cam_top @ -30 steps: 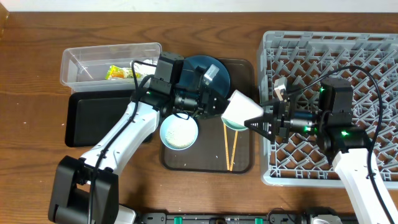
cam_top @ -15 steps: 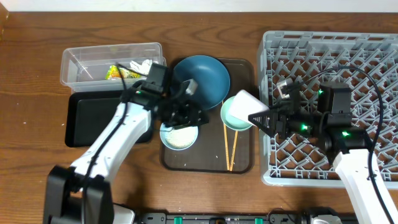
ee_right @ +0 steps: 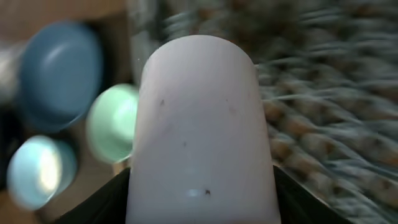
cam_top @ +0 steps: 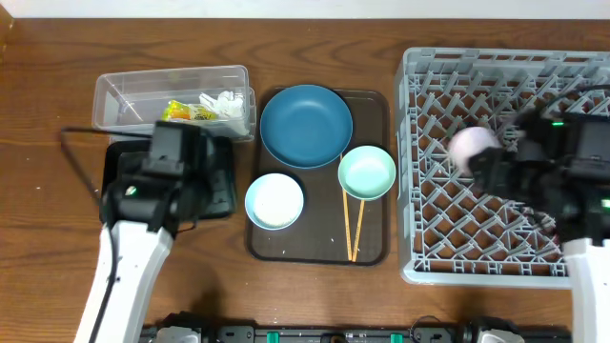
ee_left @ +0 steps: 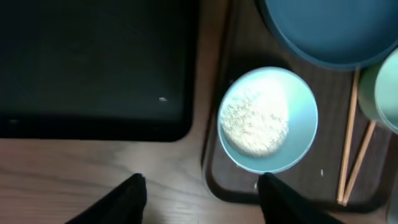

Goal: Sort waste into correct bins and load items into the dishwasher rack

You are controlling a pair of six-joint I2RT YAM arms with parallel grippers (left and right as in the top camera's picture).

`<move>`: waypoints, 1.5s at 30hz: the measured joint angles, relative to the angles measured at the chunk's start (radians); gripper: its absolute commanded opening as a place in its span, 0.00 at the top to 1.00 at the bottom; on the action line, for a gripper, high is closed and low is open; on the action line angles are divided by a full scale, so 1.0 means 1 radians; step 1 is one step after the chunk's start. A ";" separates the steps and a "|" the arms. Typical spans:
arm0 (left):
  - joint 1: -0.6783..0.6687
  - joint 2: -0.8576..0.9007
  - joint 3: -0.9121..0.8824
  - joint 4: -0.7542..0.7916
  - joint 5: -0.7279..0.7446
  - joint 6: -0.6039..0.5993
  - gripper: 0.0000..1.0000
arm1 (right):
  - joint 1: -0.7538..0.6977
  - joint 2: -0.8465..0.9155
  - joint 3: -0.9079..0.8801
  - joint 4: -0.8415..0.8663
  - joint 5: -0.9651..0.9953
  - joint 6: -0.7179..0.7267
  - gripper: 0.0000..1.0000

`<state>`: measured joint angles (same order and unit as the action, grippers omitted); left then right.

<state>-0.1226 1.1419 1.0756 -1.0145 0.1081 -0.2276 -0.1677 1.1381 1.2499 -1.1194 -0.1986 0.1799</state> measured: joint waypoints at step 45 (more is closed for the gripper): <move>0.012 0.016 0.000 0.002 -0.037 0.000 0.35 | -0.536 0.484 0.061 -0.081 0.237 0.045 0.34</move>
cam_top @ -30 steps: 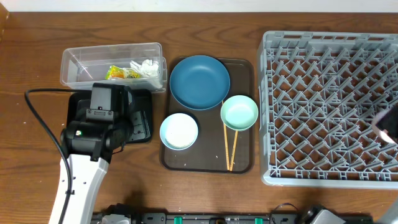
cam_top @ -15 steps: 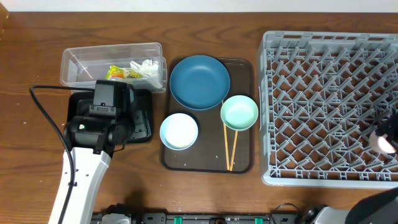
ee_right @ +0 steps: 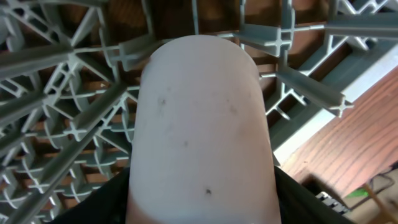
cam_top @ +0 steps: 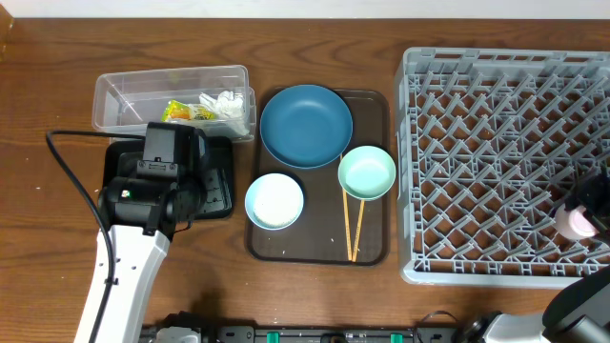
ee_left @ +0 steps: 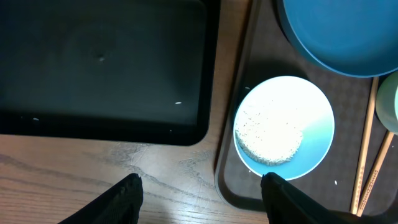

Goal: Sort waste into correct bins and load items into the dishwasher rack

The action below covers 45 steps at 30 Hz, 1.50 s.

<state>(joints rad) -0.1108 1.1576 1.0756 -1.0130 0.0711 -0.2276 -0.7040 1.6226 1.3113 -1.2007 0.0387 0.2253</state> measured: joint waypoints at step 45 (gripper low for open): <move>0.000 0.048 0.000 0.022 0.038 -0.001 0.28 | 0.771 -0.172 0.000 0.063 -0.468 -0.241 0.99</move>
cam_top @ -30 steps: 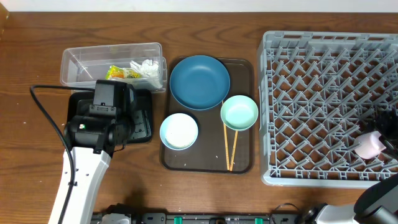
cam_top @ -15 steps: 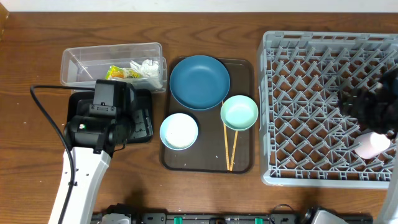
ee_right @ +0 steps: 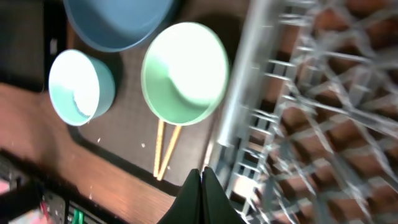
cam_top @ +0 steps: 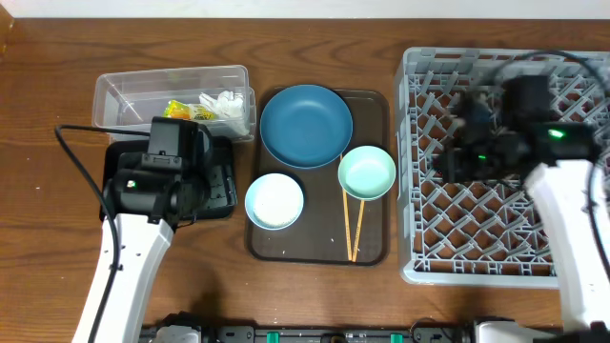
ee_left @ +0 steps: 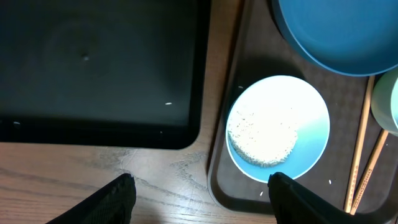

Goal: Sort waste into correct bins and load items into the dishwasher rack
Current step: 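Reach the right gripper to the mint-green bowl and grasp its rim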

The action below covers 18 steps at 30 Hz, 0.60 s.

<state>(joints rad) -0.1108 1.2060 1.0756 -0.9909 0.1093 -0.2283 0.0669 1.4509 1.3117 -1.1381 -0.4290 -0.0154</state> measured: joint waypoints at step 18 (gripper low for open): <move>0.000 0.012 0.000 0.003 0.015 0.000 0.28 | 0.372 0.271 0.000 0.394 0.399 0.090 0.68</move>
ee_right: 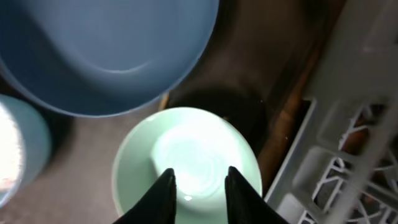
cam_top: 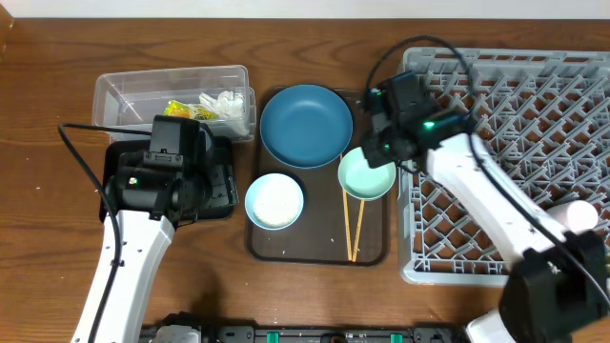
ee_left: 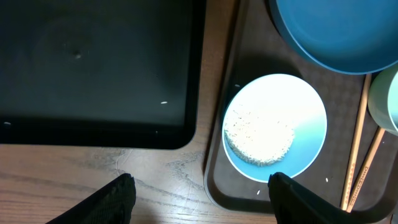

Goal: Sort waste into correct bins and load items into the dishwasher rack
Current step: 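Reach the right gripper to the mint-green bowl and grasp its rim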

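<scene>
My right gripper (ee_right: 200,196) hangs open just above the mint green bowl (ee_right: 186,158), its fingertips over the bowl's inside and nothing held. The mint bowl (cam_top: 367,173) sits on the brown tray (cam_top: 286,243) beside the blue plate (cam_top: 306,125), a light blue bowl with rice (ee_left: 273,127) and wooden chopsticks (cam_top: 353,224). A pink cup (cam_top: 579,214) lies in the grey dishwasher rack (cam_top: 505,95) at its right front. My left gripper (ee_left: 202,199) is open over the table edge between the black bin (ee_left: 93,68) and the rice bowl.
A clear bin (cam_top: 176,95) at the back left holds a yellow wrapper and white crumpled waste. The rack's left wall (ee_right: 367,124) stands close to the right of the mint bowl. A black cable loops behind the right arm.
My right gripper was shut over the rack's left side; now it is open low over the mint bowl on the tray. The left gripper has barely shifted.
My right gripper first held the pink cup above the rack, then held it low at the rack's right front. Afterwards it was empty and shut near the rack's left wall, and the cup now lies in the rack. The left arm stayed by the black bin.
</scene>
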You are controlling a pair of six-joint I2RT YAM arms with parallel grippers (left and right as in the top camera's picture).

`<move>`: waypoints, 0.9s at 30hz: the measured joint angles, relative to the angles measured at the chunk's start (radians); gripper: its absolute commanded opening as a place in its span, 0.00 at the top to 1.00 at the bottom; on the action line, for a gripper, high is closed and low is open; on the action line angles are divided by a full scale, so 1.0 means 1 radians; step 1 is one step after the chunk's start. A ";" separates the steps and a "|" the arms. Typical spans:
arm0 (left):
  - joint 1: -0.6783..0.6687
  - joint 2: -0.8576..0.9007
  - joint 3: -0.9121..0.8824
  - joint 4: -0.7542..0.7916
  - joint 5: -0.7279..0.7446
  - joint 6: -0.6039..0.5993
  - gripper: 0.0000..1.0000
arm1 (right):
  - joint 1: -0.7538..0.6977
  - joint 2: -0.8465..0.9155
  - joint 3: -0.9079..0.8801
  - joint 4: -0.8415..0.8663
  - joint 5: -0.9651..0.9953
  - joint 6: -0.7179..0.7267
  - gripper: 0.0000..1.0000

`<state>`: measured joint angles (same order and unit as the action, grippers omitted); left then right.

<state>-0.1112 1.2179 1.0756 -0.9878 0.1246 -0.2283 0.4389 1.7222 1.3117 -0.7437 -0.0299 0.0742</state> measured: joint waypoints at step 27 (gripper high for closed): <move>0.000 0.000 0.000 -0.001 0.000 0.000 0.28 | 0.007 0.124 0.000 0.002 0.157 0.009 0.59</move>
<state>-0.1112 1.2179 1.0756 -0.9886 0.1246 -0.2283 0.4461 1.8465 1.3117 -0.7418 0.1268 0.0834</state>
